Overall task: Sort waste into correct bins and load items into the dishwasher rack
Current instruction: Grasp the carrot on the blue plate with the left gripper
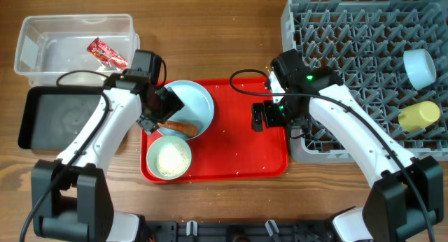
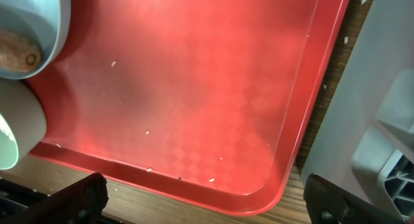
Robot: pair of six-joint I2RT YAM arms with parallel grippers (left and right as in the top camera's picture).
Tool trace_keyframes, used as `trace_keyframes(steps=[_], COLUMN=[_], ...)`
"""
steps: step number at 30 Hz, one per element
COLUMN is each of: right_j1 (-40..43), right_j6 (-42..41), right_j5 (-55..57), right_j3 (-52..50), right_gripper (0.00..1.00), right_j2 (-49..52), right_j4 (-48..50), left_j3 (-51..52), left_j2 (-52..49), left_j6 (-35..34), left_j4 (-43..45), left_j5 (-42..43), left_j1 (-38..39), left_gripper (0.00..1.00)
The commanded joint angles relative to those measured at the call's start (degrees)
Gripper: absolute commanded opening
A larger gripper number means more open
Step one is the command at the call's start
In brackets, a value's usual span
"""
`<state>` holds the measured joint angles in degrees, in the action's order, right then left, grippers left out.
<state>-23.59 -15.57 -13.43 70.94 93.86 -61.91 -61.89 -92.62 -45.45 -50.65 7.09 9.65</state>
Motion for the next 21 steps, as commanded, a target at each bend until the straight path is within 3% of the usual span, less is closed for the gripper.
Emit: trace_keyframes(steps=[1,21], right_j1=[-0.17,-0.17], right_j6=[0.59,0.57], right_j5=[0.55,0.52], right_j3=[-0.15,-0.15], right_gripper=[1.00,0.99], right_j2=[0.44,0.44], right_j4=[-0.09,-0.72], left_j3=[3.23,6.71], left_j2=[0.57,-3.82], left_j6=[-3.23,-3.23], left_j4=[2.08,14.93], left_j5=[-1.20,-1.16], left_j1=[0.22,0.26], left_gripper=[0.75,0.72])
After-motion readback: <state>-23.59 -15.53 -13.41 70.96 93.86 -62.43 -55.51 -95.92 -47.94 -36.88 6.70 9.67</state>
